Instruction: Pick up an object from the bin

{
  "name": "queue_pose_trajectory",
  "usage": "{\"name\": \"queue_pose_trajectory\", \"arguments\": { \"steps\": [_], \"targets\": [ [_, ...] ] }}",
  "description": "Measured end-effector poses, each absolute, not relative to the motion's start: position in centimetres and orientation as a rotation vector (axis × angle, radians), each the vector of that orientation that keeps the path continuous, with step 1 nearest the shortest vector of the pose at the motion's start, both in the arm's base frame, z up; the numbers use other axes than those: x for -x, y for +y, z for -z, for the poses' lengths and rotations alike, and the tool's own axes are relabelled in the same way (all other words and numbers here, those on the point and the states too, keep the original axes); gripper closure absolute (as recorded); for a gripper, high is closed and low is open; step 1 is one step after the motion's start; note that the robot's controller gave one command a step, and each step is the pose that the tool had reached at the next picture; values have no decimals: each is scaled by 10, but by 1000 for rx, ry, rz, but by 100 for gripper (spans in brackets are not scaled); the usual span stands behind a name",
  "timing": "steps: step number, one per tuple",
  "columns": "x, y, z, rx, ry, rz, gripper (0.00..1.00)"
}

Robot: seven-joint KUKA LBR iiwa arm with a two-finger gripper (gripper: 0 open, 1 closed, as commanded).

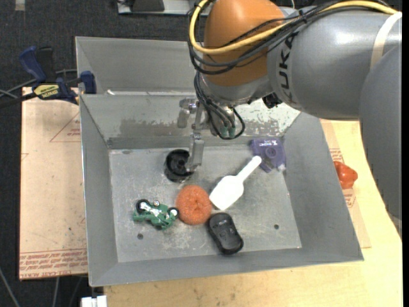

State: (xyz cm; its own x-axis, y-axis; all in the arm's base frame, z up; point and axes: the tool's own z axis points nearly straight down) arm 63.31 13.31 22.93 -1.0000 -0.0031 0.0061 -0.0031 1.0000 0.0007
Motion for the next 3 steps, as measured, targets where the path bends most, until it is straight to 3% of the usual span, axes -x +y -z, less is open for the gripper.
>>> {"name": "queue_pose_trajectory", "arguments": {
  "steps": [1,2,3],
  "targets": [
    [-635,133,-234,-2,-3143,2,0],
    [-616,120,-201,-136,-3143,3,0],
    [-594,109,-150,-492,-3107,3,0]
  ]
}}
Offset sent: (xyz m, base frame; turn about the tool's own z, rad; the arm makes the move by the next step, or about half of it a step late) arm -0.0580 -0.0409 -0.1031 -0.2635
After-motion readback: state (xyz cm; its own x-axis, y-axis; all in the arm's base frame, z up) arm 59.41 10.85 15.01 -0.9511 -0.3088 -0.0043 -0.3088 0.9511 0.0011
